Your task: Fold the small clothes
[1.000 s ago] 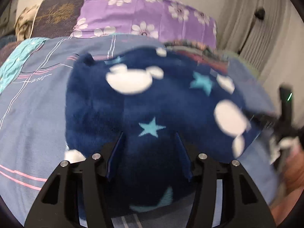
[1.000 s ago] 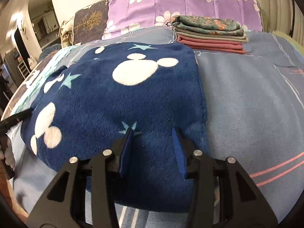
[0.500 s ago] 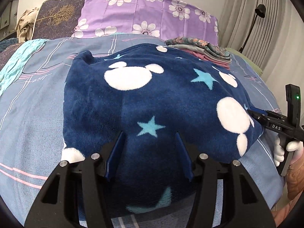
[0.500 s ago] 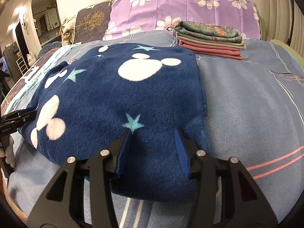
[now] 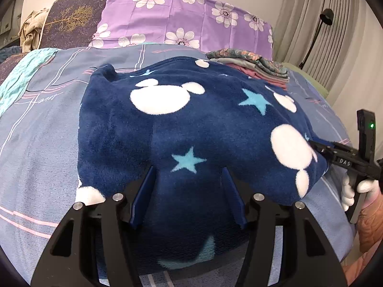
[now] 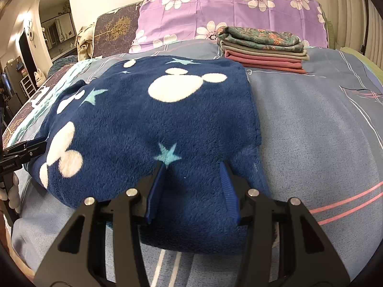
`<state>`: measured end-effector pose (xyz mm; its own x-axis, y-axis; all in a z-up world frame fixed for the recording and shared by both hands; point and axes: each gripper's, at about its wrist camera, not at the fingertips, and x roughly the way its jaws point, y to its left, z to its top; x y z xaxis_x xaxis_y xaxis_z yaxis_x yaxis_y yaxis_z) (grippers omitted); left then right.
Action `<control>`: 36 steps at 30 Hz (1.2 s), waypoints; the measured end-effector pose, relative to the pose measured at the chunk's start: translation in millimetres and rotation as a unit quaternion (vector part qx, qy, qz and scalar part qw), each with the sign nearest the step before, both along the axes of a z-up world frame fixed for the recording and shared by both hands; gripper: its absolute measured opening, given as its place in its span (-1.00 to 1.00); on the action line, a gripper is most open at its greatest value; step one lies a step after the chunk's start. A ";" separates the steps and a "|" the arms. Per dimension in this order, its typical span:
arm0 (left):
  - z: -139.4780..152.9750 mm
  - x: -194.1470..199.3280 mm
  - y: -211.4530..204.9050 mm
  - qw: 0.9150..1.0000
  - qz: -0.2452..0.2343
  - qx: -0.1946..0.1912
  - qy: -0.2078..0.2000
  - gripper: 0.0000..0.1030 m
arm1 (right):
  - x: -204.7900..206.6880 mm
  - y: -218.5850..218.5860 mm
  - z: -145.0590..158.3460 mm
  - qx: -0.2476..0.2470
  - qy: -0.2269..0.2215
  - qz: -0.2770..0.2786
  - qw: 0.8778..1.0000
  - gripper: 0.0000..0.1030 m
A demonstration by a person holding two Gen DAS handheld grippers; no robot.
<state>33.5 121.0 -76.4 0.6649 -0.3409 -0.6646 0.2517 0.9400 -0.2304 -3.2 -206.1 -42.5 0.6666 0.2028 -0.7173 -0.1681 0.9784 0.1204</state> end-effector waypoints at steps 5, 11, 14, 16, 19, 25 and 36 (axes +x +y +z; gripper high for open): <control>17.7 -7.3 32.4 0.998 0.031 -0.057 -0.001 -0.64 | -7.9 -4.5 12.7 0.014 -0.006 -0.012 1.000 -0.09; 45.6 21.1 89.2 0.994 0.081 -0.074 -0.008 -0.46 | 10.1 -31.5 47.1 0.044 -0.020 -0.021 0.999 0.08; 54.0 61.6 106.6 0.992 0.089 -0.085 0.001 0.10 | 46.3 -48.7 67.4 0.066 -0.014 -0.018 0.998 0.15; 53.3 95.4 110.0 0.992 0.095 -0.079 0.016 0.13 | 80.0 -57.7 73.7 0.085 0.003 -0.010 0.996 0.26; 38.4 151.0 102.2 0.993 0.099 -0.042 0.056 0.23 | 129.2 -66.2 69.8 0.100 0.032 -0.010 0.994 0.28; 1.7 214.9 83.8 0.986 0.094 0.061 0.121 0.14 | 210.3 -79.9 24.9 0.129 0.104 -0.022 0.986 0.30; 47.6 190.8 118.1 0.985 0.028 -0.166 -0.040 -0.79 | 209.6 -105.8 45.5 0.274 -0.009 0.044 0.961 -0.77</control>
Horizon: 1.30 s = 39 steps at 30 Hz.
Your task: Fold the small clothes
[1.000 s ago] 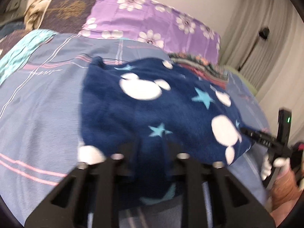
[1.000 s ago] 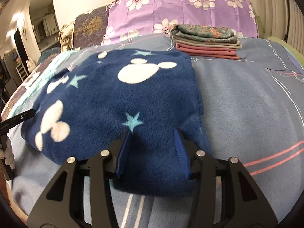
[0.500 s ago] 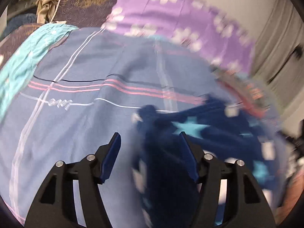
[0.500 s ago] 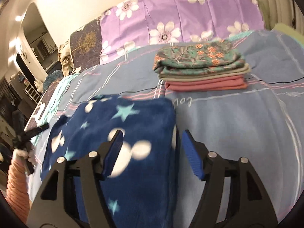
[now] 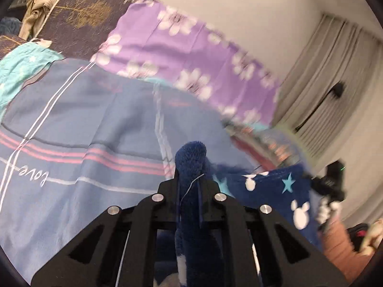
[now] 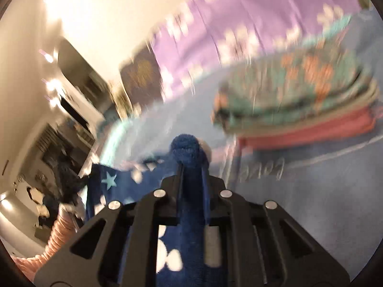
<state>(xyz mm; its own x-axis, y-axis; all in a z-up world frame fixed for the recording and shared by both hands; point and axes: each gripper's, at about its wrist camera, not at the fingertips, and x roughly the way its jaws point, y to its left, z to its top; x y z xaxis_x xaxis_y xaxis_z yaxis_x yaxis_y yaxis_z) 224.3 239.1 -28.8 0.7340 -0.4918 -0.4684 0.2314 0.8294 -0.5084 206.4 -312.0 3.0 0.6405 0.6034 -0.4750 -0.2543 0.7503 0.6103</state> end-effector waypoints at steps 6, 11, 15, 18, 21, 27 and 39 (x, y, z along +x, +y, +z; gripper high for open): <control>-67.8 34.4 -9.3 0.988 0.012 0.083 0.129 -0.57 | 15.3 -18.7 -41.0 -0.036 0.081 -0.057 0.994 -0.85; -40.6 14.3 -8.3 0.989 0.036 0.107 0.097 -0.13 | -18.9 -15.8 -29.1 -0.058 0.075 -0.058 0.994 -0.83; 1.3 -25.5 -15.3 0.993 0.020 0.113 0.037 -0.11 | -62.1 1.0 -6.0 -0.105 0.045 -0.041 0.993 -0.48; 18.2 -61.2 -41.7 0.994 -0.022 0.104 0.011 -0.11 | -96.9 3.5 -8.8 -0.102 0.049 -0.032 0.993 -0.39; 27.2 -89.2 -85.5 0.991 -0.077 0.107 -0.009 -0.11 | -123.8 -2.1 -21.9 -0.110 0.067 -0.035 0.991 -0.39; 18.2 -114.1 -238.8 0.964 -0.211 0.160 0.016 -0.11 | -136.9 -32.9 -44.2 -0.108 0.136 -0.083 0.981 -0.72; -35.4 -174.4 -437.9 0.882 -0.326 0.340 -0.007 -0.01 | -107.7 -18.3 -56.7 -0.141 0.144 0.045 0.978 -0.59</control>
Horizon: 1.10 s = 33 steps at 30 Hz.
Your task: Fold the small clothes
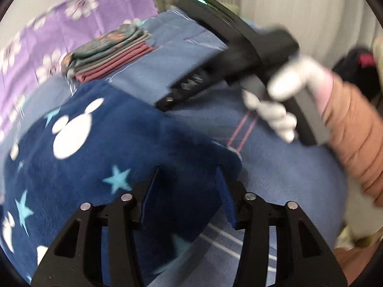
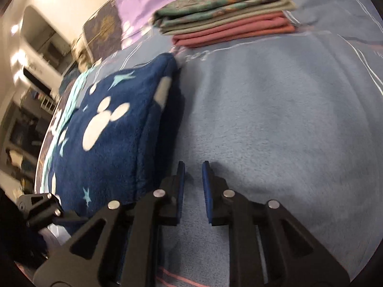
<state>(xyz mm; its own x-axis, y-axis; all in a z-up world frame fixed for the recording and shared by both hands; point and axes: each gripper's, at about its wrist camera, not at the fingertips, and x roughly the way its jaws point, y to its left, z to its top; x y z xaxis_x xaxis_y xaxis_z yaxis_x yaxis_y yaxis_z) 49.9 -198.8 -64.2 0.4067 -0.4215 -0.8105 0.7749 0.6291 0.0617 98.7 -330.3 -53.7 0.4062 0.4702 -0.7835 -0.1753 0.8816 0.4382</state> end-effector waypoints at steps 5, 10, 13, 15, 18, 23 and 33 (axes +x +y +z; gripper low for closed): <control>-1.7 4.7 -9.0 1.000 0.019 0.010 0.005 0.08 | 11.2 10.3 -0.4 0.006 0.000 0.046 0.999 -0.39; -1.6 7.3 -15.5 0.999 0.032 0.011 0.018 0.11 | 16.7 1.3 -3.5 0.053 0.004 0.049 0.997 -0.39; -3.6 6.4 -17.8 0.999 0.031 0.017 0.018 0.14 | 13.8 -6.8 -1.9 0.084 0.008 0.048 0.995 -0.38; -4.8 5.2 -19.0 0.999 0.025 0.014 0.029 0.18 | 13.0 -9.3 1.1 0.094 0.007 0.047 0.994 -0.38; -12.7 2.2 -21.1 0.998 0.003 0.009 0.059 0.22 | 8.3 -11.7 9.5 0.107 -0.006 0.056 0.993 -0.36; -22.1 0.3 -24.9 0.999 -0.001 0.023 0.045 0.22 | 10.5 -10.8 11.0 0.102 -0.013 0.064 0.993 -0.09; -26.6 -0.7 -24.5 0.999 -0.017 0.038 0.028 0.08 | 80.3 4.5 -13.6 0.097 0.019 0.022 0.995 -0.22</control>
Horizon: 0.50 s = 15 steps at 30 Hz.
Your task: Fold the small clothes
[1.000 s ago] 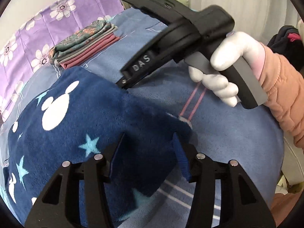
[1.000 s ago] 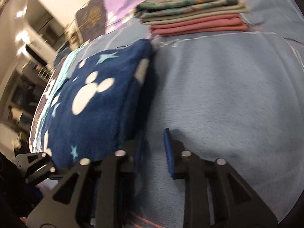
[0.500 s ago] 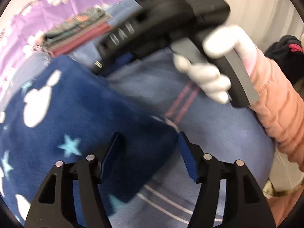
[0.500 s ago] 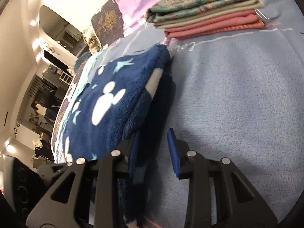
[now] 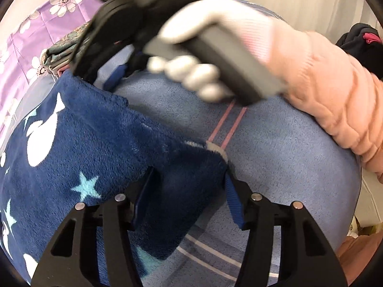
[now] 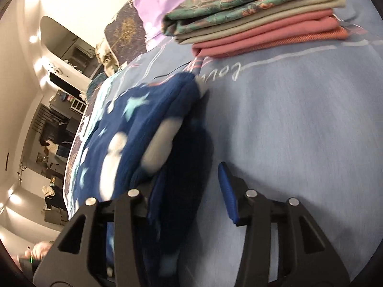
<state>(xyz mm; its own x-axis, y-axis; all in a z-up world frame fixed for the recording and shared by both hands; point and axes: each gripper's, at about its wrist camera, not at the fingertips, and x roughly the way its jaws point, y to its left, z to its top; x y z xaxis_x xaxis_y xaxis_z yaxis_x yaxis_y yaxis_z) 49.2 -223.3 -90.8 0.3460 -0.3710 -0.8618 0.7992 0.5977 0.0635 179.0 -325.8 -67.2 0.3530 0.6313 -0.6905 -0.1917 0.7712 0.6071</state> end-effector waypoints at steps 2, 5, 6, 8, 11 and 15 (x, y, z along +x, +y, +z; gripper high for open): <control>-0.5 -0.1 1.4 1.000 0.000 -0.003 0.000 0.08 | 10.7 8.3 -3.2 0.005 0.006 -0.007 1.000 -0.39; -0.4 -0.8 3.4 1.000 -0.005 -0.009 -0.001 0.08 | 10.9 15.7 1.0 0.024 -0.003 -0.029 0.999 -0.78; -2.3 -8.3 6.0 1.000 -0.008 -0.012 0.000 0.08 | 6.7 15.5 7.3 0.022 -0.021 -0.035 0.999 -0.81; -2.9 -8.3 10.9 1.000 -0.015 -0.017 0.002 0.08 | 3.3 11.6 21.3 0.025 -0.047 -0.052 0.997 -0.83; -4.8 -6.1 14.6 1.000 -0.018 -0.022 0.007 0.08 | 19.9 14.6 9.1 -0.027 -0.047 -0.055 0.997 -0.86; -8.6 0.8 24.2 0.999 -0.017 -0.039 0.018 0.08 | 29.1 5.4 -15.4 -0.016 -0.040 -0.061 0.997 -0.93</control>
<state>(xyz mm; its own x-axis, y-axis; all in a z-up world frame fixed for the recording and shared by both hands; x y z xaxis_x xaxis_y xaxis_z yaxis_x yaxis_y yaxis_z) 50.0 -199.1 -99.4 0.3019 -0.4492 -0.8409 0.8201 0.5721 -0.0111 208.1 -320.5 -82.6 0.4798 0.5593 -0.6760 -0.1421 0.8098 0.5692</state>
